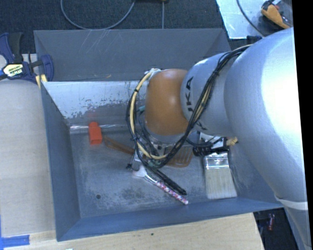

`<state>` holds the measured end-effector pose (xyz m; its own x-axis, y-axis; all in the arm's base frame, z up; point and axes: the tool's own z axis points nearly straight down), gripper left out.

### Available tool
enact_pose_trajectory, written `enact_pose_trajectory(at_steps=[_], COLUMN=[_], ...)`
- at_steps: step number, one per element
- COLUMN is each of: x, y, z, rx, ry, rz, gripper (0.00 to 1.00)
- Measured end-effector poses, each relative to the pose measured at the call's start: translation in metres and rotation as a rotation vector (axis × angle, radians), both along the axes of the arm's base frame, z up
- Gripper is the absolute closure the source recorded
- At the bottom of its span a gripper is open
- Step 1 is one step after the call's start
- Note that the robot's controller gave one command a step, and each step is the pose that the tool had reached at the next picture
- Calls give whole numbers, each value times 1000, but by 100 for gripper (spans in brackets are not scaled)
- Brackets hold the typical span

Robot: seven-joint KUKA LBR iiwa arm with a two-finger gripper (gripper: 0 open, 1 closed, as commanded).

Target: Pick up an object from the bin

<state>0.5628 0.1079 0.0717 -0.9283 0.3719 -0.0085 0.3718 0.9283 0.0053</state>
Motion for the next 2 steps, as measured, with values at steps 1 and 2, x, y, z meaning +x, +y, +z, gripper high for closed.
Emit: enact_pose_trajectory(at_steps=[1, 2], x=[-2, -1], y=[0, -1], z=[17, 43], rx=[-1, 0], ry=[5, 2], rz=[0, 0], gripper=[100, 100])
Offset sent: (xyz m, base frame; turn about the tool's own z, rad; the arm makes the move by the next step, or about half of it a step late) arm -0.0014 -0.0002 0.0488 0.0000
